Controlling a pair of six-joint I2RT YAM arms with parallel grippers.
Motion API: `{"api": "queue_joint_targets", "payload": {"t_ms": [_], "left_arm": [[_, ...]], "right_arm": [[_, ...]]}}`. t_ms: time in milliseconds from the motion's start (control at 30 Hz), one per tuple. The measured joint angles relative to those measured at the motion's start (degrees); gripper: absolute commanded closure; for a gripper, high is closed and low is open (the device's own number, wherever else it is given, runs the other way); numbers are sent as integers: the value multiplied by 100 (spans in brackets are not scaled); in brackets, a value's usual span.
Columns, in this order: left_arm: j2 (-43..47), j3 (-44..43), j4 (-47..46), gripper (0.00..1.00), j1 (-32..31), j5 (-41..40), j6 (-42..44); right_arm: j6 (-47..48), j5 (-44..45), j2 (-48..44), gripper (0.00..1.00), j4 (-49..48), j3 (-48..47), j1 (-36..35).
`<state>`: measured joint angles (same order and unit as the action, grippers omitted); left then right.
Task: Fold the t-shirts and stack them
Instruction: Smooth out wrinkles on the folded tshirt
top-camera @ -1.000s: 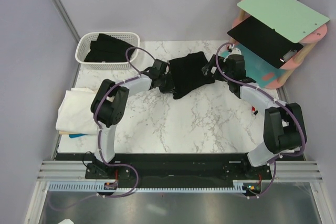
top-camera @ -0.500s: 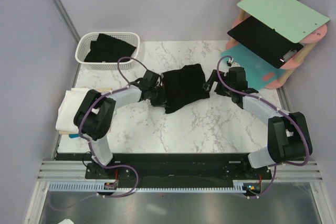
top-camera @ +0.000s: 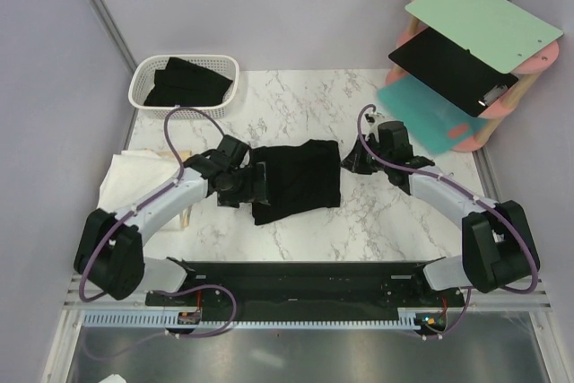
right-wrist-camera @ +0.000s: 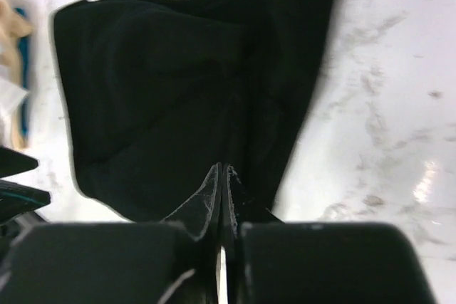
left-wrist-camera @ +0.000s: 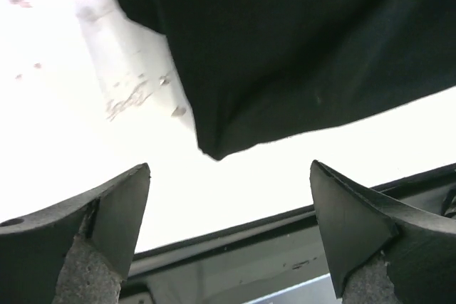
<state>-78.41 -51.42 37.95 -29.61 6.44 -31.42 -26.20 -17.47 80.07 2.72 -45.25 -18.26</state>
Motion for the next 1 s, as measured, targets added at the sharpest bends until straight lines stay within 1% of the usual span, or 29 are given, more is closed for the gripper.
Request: {"api": "queue_joint_targets", "payload": {"t_ms": [133, 233, 367, 500, 533, 633, 667, 733, 767, 800, 833, 1000], "left_arm": [[363, -365, 367, 0, 0, -393, 11], [380, -669, 409, 2, 0, -601, 35], [111, -966, 352, 2, 0, -737, 74], [-313, -1058, 96, 2, 0, -758, 101], [-431, -1095, 22, 3, 0, -752, 109], [-824, -1283, -302, 18, 4, -669, 120], [-973, -1386, -404, 28, 7, -610, 131], [-1241, -1598, -579, 38, 7, -533, 136], [-1390, -1740, -643, 67, 13, -468, 153], [-1532, -1878, -734, 84, 13, -431, 157], [-1674, -2006, -817, 98, 15, -387, 146], [-2264, -2474, -1119, 98, 35, -273, 201]], "right_arm": [[-197, -282, 4, 100, -166, -269, -400], [-444, -579, 59, 100, -514, -326, -688], [-835, -892, 345, 100, -1117, -232, -968], [-1185, -1108, 756, 100, -1762, 260, -1001], [-1281, -1147, 872, 100, -1915, 402, -1001], [-1539, -1261, 1097, 100, -2273, 824, -1001], [-1602, -1283, 1139, 100, -2398, 968, -1003], [-1687, -1309, 1196, 100, -2581, 1202, -1003], [-1716, -1314, 1220, 100, -2697, 1300, -1003], [-1744, -1316, 1252, 100, -2826, 1388, -1003], [-1764, -1314, 1307, 100, -2957, 1460, -1003], [-1919, -1438, 1928, 100, -3738, 1622, -1001]]}}
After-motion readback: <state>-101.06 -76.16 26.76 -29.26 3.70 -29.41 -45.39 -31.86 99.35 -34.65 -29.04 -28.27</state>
